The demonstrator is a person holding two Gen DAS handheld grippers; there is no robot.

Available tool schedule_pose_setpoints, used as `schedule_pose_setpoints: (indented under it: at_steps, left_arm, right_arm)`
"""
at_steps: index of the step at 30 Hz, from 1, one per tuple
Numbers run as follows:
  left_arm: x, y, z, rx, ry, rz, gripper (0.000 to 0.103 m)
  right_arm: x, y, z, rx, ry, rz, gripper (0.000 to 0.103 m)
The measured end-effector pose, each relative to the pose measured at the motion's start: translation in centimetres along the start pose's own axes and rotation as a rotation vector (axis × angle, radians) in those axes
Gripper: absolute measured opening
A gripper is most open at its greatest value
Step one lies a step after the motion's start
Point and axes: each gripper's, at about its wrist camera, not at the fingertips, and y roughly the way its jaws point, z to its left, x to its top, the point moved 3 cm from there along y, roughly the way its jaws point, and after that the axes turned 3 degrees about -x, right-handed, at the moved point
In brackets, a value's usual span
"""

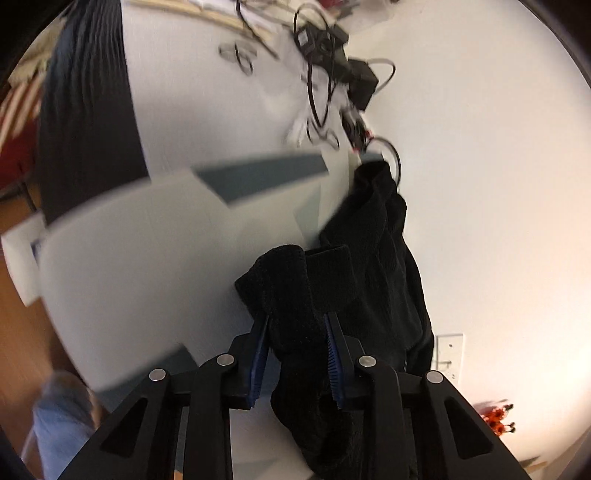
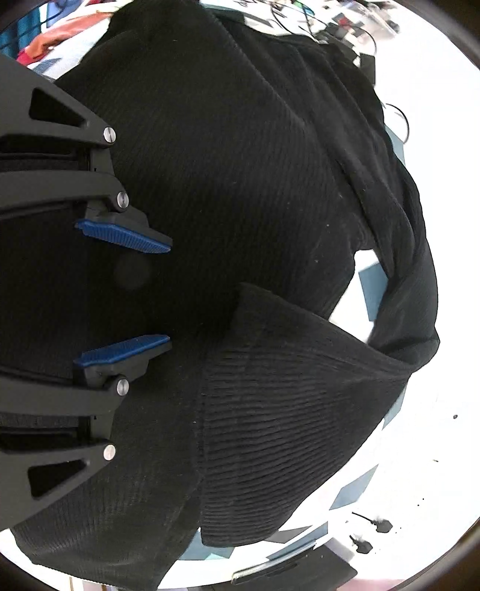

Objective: Fold clothes

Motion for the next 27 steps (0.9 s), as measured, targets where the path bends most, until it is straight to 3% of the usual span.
schedule_pose_setpoints:
  at_steps: [3, 6, 9, 12, 16, 17, 18, 20, 21, 25, 27]
  left_arm:
    - [0.4, -1.0, 0.7, 0.051, 0.012, -0.034, 0.027]
    - [0.4, -1.3, 1.3, 0.106, 0.0, -0.067, 0.027]
    - [0.0, -2.2, 1.0, 0.157, 0.034, -0.042, 0.032]
    - [0.1, -1.9, -2.2, 0.257, 0.147, 0.014, 0.034]
    - [-1.5, -4.1, -7.0, 0.384, 0.371, -0.049, 0.04]
    - [-2.0, -4.9, -8.2, 0.403, 0.409, -0.083, 0.043]
    - [-2.5, -5.5, -9.4, 0.411, 0.447, -0.113, 0.045]
    - [-3.6, -6.3, -11.8, 0.416, 0.52, -0.158, 0.051]
    - [-4.1, -6.0, -13.2, 0.411, 0.564, -0.167, 0.056]
    - [-6.7, -2.6, -18.6, 0.383, 0.761, -0.132, 0.066]
    - [-8.4, -0.3, -21.0, 0.376, 0.859, -0.092, 0.076]
  right_arm:
    - [-1.3, -0.7, 1.1, 0.019, -0.029, 0.011, 0.049]
    - [-2.2, -2.3, 0.1, 0.026, 0.042, -0.036, 0.049]
    - [-2.4, -3.1, -3.3, -0.009, 0.155, -0.075, 0.049]
    - [-2.5, -2.9, -7.2, 0.014, 0.314, -0.058, 0.049]
    - [-3.3, -3.9, -10.8, 0.036, 0.5, -0.101, 0.049]
    - [-3.3, -4.2, -11.9, 0.063, 0.558, -0.121, 0.052]
    - [-3.4, -4.4, -12.8, 0.106, 0.618, -0.137, 0.066]
    - [-3.7, -4.8, -14.5, 0.236, 0.742, -0.176, 0.083]
    - [-3.7, -5.1, -15.3, 0.291, 0.781, -0.196, 0.086]
    - [-2.4, -7.4, -18.3, 0.331, 0.789, -0.317, 0.09]
    - [-1.5, -8.5, -19.5, 0.28, 0.732, -0.39, 0.103]
